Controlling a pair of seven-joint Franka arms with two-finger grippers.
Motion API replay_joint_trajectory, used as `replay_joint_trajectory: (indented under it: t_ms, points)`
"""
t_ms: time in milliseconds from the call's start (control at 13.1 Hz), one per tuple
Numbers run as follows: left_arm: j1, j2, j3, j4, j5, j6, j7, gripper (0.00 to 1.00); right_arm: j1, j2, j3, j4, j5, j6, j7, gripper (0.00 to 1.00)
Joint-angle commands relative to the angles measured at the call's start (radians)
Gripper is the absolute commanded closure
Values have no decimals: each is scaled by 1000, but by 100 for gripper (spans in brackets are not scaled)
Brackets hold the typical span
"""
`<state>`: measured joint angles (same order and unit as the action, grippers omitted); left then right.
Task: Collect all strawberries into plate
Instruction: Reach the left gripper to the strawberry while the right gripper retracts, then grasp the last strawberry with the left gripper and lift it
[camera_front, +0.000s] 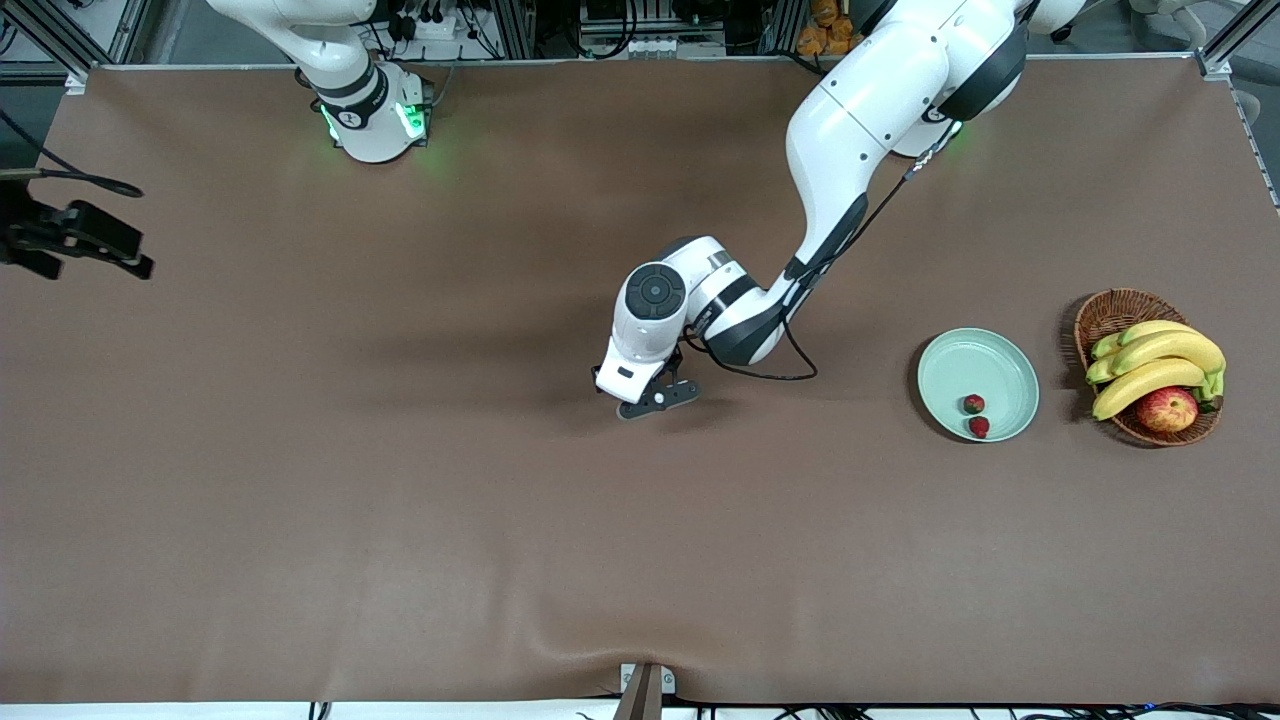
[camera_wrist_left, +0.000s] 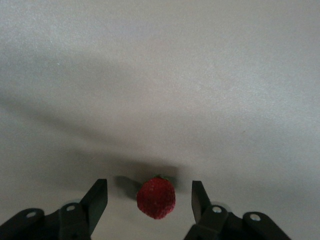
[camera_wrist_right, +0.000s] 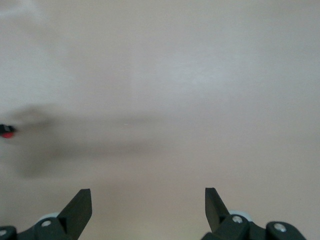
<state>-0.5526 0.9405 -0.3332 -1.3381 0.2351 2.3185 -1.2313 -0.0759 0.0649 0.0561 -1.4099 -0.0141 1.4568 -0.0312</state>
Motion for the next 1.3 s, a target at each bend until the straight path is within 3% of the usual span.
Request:
replay_joint_trajectory:
  t_ms: [0,77,306,612,765,842,918,1224]
  points:
    - [-20,11,11,23,0,1,-24,31,-24,-13,17,-21,-56,-4,-39,0]
    - [-20,11,10,22,0,1,-24,37,-30,-11,17,-29,-53,-6,-38,0]
    - [-21,23,10,22,0,1,-27,39,-30,-10,19,-32,-38,-7,-36,0]
    - [-27,32,10,23,1,1,-25,52,-25,-4,21,-32,-14,-76,-30,0]
    - [-26,30,11,25,1,1,-25,76,-25,-4,19,-32,31,-76,-26,0]
    - [-26,29,11,25,1,1,-25,93,-27,-4,19,-34,51,-78,-26,0]
    - [-21,24,11,25,1,1,-24,100,-28,-4,18,-40,59,-78,-23,0]
    - [40,-55,11,22,4,-5,-22,100,-33,-4,16,-41,48,-81,-26,0]
